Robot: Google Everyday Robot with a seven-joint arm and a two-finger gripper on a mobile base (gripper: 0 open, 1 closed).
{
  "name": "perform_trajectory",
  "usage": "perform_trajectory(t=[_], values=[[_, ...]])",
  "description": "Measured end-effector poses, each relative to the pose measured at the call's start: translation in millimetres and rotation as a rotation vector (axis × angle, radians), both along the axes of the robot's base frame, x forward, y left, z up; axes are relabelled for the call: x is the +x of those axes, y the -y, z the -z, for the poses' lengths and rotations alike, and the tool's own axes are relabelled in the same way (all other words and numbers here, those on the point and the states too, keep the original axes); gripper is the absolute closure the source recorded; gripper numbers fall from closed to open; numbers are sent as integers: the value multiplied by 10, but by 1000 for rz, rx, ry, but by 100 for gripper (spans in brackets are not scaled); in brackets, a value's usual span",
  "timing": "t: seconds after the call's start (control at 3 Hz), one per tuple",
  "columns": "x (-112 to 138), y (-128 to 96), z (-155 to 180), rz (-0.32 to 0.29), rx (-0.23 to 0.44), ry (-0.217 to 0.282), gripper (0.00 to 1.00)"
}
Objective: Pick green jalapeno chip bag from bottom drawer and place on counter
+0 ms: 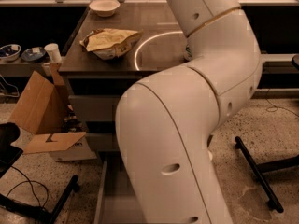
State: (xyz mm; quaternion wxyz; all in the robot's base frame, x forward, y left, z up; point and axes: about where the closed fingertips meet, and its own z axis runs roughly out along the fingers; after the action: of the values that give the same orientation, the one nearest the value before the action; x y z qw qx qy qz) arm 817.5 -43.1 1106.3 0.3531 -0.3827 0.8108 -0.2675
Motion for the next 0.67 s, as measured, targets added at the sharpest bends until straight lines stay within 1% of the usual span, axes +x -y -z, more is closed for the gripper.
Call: perform_trajectory(t=[0.33, 0.67], values=[[174, 321, 140, 76, 13, 22, 100], [363, 501, 501, 113, 51, -2, 100]])
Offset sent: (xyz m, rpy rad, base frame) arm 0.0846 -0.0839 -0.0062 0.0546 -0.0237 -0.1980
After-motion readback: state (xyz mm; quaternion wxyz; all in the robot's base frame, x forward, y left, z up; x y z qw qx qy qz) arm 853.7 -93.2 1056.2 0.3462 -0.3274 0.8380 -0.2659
